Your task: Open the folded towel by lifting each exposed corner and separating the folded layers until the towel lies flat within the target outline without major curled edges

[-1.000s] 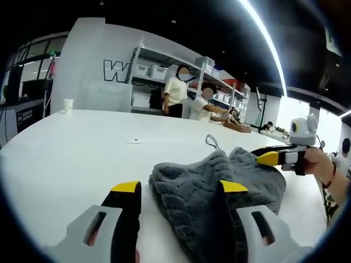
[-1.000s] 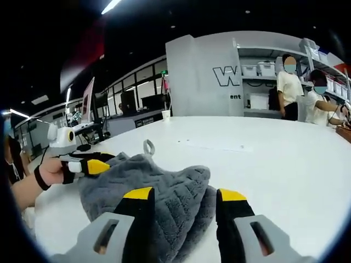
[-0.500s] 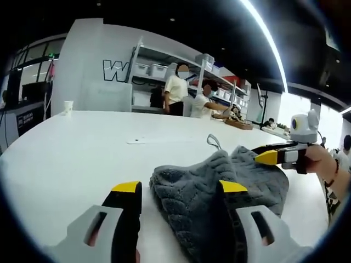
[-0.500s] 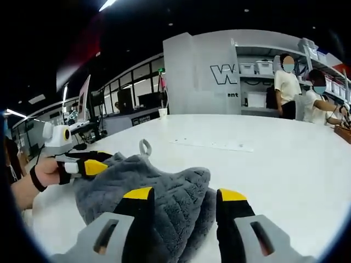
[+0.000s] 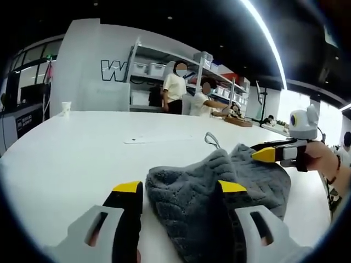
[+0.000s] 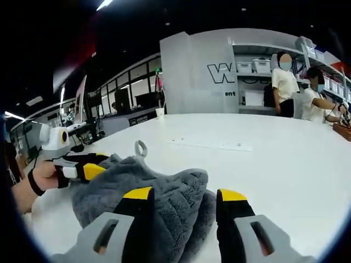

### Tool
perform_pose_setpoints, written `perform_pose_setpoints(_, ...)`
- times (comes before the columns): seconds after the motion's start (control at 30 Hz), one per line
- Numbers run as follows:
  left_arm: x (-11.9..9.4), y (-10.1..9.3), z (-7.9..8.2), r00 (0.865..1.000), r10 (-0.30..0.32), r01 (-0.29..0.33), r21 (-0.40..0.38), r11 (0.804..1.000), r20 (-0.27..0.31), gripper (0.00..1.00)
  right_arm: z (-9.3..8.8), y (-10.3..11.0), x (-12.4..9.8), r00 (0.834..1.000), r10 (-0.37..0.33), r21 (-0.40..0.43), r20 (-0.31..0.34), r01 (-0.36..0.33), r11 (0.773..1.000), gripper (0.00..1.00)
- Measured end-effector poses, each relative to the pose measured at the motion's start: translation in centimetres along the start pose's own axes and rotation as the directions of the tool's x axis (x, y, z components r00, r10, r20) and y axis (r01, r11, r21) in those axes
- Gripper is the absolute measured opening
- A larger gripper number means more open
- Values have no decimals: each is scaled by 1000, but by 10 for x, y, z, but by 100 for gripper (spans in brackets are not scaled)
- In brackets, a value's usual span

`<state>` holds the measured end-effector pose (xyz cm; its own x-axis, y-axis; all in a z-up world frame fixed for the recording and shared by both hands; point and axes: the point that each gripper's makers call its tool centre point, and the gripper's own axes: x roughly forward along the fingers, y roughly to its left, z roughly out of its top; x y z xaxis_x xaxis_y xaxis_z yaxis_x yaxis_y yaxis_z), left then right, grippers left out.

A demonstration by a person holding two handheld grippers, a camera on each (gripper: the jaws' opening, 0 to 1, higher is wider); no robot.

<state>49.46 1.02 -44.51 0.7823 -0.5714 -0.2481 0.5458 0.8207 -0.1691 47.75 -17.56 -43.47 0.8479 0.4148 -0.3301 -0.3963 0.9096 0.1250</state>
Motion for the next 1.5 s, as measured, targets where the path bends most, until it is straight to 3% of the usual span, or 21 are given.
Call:
perform_pose_setpoints(0.77,9,-1,-4,1000,-1,1,-26,1000,-10,45,-9,-3,7,1000,7,83,3,-7,997,41)
perform_pose_setpoints(1.03,8,-2,-6,1000,-10,10,-35,999,-17,38,-10,0,7,999,26,121,23,-29,992,30)
perform_pose_setpoints(1.1,7,2,-8,1000,11,-14,-77,997,-29,35,-10,0,7,999,30,111,23,-33,993,25)
perform_pose_setpoints(1.5,4,6,-7,1000,21,-22,-52,998,-16,18,-8,2,5,999,27,110,28,-30,993,13)
